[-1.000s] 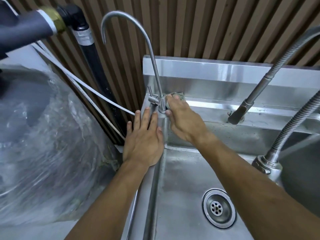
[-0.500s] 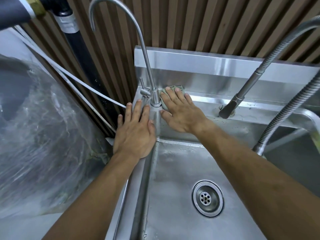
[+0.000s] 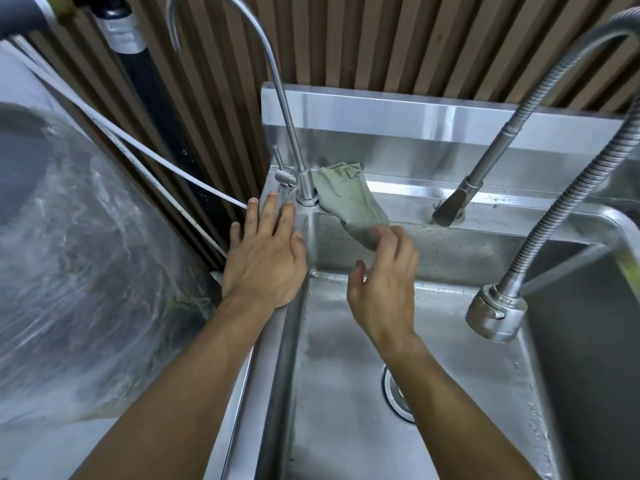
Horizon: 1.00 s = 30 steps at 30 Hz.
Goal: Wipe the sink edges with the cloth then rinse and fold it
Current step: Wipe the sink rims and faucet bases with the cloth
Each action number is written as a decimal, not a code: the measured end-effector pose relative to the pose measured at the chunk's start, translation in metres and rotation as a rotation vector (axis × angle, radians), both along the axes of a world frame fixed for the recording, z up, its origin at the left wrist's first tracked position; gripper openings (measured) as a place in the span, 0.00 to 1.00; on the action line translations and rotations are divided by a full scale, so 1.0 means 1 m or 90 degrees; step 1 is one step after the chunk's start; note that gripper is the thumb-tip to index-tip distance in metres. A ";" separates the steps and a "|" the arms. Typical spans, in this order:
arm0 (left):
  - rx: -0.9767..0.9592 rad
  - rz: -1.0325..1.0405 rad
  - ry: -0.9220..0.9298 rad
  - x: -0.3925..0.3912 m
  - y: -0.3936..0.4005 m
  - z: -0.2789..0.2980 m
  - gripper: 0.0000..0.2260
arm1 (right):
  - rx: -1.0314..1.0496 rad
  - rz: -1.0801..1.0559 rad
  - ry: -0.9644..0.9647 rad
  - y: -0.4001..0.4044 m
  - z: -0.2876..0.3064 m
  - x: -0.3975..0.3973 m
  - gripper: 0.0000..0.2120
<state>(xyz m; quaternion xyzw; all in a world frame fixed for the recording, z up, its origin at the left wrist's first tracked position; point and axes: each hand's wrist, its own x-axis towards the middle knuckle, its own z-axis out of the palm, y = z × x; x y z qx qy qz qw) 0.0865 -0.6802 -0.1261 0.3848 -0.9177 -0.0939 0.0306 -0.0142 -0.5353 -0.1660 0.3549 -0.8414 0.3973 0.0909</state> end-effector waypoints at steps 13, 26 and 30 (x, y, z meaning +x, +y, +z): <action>-0.005 -0.001 0.000 0.001 0.001 0.002 0.27 | 0.211 0.178 -0.054 -0.036 0.087 -0.075 0.14; 0.001 -0.002 -0.007 -0.001 0.000 0.001 0.27 | 0.126 -0.063 -0.180 -0.086 0.085 -0.081 0.18; -0.002 0.001 -0.008 0.000 -0.001 -0.001 0.27 | -0.015 -0.056 -0.331 -0.085 0.088 -0.068 0.18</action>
